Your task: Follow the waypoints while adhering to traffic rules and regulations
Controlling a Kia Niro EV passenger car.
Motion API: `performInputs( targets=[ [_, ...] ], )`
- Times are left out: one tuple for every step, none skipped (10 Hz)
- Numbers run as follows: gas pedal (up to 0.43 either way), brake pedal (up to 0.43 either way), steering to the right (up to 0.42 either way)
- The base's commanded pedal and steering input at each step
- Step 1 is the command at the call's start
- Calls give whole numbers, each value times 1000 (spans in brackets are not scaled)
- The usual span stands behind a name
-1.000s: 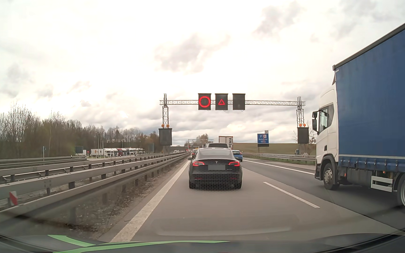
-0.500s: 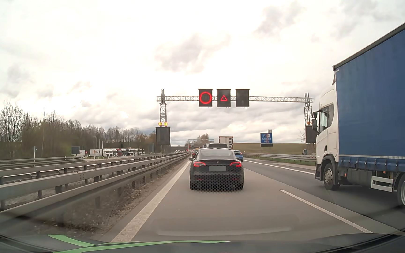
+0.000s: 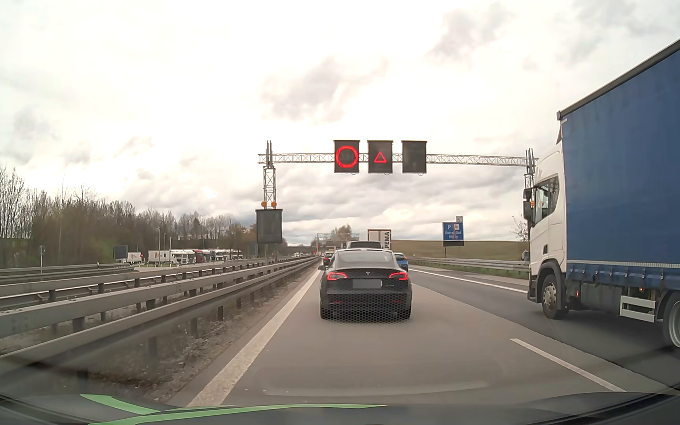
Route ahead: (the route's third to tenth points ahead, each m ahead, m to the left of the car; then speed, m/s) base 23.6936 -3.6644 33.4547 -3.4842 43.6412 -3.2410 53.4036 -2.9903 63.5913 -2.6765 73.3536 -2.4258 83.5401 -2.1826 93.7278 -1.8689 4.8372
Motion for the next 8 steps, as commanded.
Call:
performInputs(
  targets=[
    [28, 0, -5],
    [39, 0, -4],
    [39, 0, -4],
    [39, 0, -4],
    [39, 0, -4],
    [39, 0, -4],
    [39, 0, -4],
    [39, 0, -4]
  ],
)
